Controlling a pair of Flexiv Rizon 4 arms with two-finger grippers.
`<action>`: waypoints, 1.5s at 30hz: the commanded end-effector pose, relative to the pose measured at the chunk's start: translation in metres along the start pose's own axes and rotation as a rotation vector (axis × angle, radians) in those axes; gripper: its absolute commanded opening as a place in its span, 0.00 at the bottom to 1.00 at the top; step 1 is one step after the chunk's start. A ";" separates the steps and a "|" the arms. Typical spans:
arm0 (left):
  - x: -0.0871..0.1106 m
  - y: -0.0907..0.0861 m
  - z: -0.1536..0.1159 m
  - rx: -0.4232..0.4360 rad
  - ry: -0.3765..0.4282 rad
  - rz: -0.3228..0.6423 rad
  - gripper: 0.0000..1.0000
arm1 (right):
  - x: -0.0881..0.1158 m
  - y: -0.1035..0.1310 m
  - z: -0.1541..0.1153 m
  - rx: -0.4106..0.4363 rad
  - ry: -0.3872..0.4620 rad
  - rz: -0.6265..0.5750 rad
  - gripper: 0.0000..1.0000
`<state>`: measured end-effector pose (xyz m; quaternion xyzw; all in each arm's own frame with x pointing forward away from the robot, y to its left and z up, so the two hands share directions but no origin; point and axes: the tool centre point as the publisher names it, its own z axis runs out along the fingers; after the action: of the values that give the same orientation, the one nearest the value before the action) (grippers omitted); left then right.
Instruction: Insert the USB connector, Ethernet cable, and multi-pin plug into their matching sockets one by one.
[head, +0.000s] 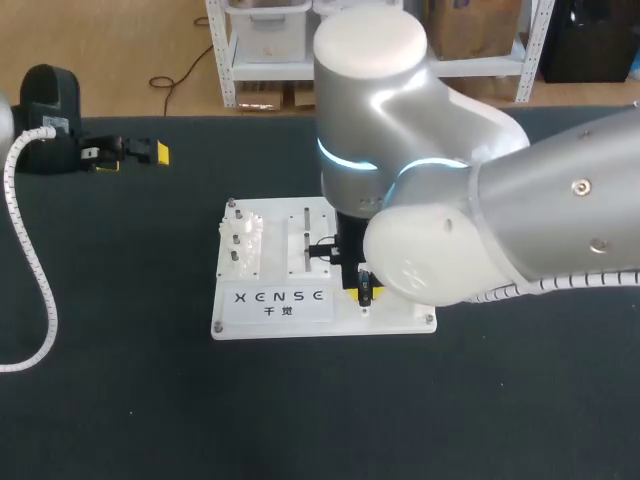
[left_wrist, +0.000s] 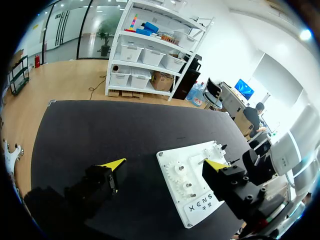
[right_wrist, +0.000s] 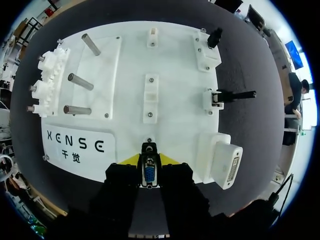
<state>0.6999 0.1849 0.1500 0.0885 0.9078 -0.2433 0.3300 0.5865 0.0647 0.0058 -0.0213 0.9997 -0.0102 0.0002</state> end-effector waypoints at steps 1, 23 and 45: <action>0.000 0.000 0.000 0.000 0.000 0.000 1.00 | 0.003 -0.002 0.000 0.003 -0.020 0.001 0.05; 0.000 0.000 0.000 0.000 0.000 0.000 1.00 | -0.002 -0.010 -0.023 -0.022 -0.073 0.030 0.00; 0.000 0.000 0.000 0.000 0.000 0.000 1.00 | -0.003 -0.059 -0.062 0.029 -0.070 0.068 0.00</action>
<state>0.6999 0.1849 0.1500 0.0885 0.9078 -0.2433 0.3300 0.5949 0.0131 0.0704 0.0112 0.9990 -0.0284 0.0325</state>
